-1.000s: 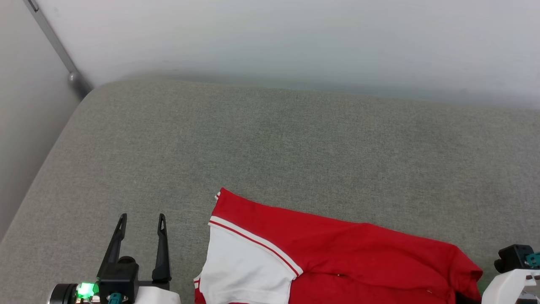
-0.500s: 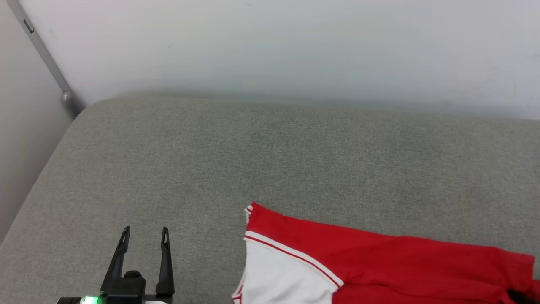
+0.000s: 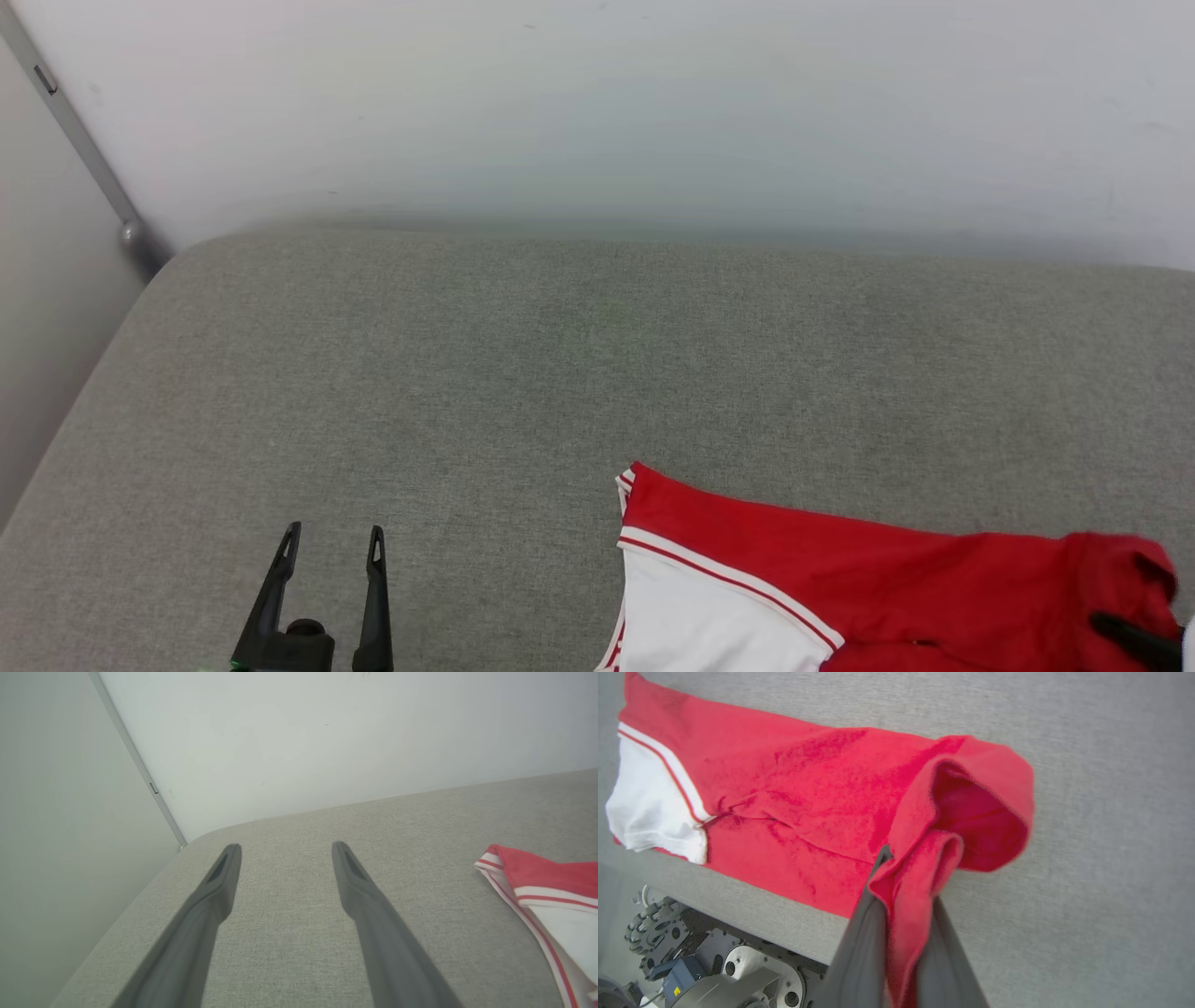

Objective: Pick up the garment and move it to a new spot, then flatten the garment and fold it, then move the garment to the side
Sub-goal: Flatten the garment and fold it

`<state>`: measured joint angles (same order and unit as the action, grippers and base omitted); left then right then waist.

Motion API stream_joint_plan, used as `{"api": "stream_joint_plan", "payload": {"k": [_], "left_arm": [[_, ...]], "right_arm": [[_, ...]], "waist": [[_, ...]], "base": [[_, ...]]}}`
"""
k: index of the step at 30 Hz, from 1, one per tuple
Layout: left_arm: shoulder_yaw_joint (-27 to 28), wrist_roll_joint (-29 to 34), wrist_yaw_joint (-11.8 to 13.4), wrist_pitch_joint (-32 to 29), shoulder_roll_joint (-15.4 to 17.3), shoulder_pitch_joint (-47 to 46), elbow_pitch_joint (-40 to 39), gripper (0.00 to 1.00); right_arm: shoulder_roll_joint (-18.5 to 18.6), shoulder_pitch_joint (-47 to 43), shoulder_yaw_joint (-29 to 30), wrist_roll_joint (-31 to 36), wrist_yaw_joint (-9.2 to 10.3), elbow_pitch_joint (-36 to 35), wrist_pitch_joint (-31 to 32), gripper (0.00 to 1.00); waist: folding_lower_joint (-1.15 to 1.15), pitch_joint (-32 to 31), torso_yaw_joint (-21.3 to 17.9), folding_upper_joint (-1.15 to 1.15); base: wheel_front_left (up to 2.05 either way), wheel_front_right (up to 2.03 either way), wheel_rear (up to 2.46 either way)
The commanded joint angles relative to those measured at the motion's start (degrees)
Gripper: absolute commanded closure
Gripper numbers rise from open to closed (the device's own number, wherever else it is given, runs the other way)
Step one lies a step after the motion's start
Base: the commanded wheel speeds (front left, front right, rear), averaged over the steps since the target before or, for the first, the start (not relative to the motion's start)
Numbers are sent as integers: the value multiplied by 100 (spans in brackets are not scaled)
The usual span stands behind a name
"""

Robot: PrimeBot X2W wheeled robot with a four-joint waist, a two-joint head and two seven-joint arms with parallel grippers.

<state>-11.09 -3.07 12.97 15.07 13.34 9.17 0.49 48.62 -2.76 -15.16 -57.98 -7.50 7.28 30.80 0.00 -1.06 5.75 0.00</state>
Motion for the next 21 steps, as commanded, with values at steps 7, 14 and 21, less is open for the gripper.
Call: {"api": "stream_joint_plan", "payload": {"k": [7,14,21], "left_arm": [[37,95,-96,12,-79,21,17,0],[9,151,-181,12,-180,-182,44,0],[-38,188,-240,12,-307,-370,37,0]], "right_arm": [[-386,271,-396,276,2,-1546,388,100],[-1231,1342,-1446,782,2,-1732,819,100],[-2124,2481,-2495,1126,2,-540,778,100]], "waist": [[0,42,48,0],[0,199,165,0],[0,443,334,0]], "base": [[0,0,0],[0,0,0],[0,0,0]]}}
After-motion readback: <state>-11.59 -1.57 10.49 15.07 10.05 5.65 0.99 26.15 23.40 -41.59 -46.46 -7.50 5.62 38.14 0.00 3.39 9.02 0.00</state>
